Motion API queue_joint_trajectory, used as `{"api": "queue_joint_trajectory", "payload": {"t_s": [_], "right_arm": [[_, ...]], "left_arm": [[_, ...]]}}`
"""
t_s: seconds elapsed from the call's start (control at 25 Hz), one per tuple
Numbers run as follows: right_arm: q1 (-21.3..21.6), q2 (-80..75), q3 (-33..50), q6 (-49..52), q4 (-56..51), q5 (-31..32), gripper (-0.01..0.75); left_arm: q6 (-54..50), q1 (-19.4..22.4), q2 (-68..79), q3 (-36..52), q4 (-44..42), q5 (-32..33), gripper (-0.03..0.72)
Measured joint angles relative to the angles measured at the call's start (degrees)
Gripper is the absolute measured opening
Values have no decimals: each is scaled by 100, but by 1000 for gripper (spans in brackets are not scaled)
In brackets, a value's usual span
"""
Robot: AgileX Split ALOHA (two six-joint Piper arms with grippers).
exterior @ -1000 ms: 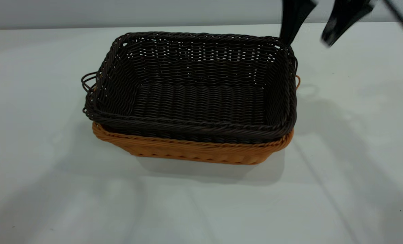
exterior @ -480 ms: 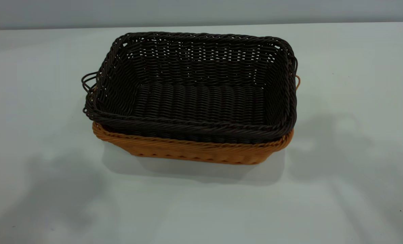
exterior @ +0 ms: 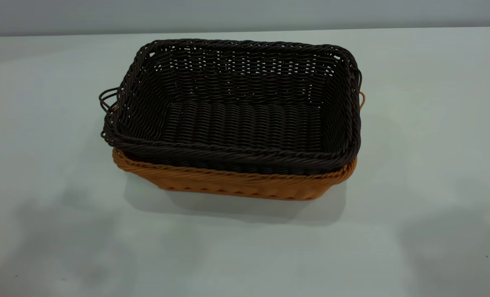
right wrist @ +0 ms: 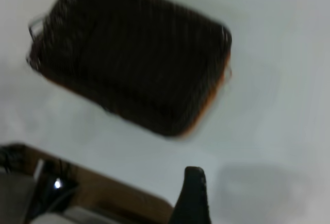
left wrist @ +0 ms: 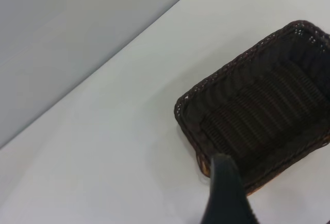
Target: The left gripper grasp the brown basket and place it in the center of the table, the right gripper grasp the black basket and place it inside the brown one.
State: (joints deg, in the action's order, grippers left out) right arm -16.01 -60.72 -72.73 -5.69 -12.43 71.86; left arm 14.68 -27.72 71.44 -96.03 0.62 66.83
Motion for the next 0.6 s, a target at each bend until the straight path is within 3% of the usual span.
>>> {"api": "queue_joint_trajectory", "payload": {"t_s": [0.24,0.4,0.6], "right_arm": [[0,1128,1912,-17,347,-43,584],[0,1946,3338,-17,533,-434,584],[0,2996,4479,-4,629,-752,584]], "left_arm": [[-222,0,-79,316,5,0,436],[-328,0,-174,788,15,0,436],[-529,0,-504,1550,27,0,436]]}}
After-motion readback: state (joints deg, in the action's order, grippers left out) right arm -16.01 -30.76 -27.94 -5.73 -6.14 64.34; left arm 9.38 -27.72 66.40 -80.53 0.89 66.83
